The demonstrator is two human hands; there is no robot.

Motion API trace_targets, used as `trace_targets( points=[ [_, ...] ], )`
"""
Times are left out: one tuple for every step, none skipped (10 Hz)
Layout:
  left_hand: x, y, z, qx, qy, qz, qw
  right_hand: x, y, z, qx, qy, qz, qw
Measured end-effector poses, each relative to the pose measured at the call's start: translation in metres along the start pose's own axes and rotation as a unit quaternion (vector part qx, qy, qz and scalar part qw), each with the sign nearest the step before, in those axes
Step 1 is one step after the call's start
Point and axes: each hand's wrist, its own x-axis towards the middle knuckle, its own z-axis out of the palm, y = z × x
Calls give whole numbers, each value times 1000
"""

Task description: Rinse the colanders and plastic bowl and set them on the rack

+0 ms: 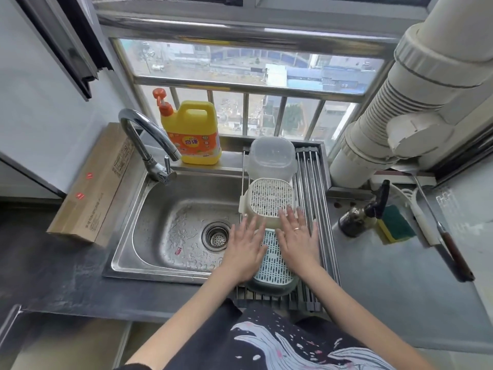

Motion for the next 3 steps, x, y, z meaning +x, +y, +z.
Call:
trace_targets(
  points=[
    [6,1,9,10,-23,-1,1000,5,5,-2,-48,-15,-6,999],
    [9,6,16,2,-2,-16,1000,9,8,-4,-78,-24,-17,997],
    [10,7,16,-12,-15,-23,1000,10,6,-10,-39,-32,-2,999]
  ],
)
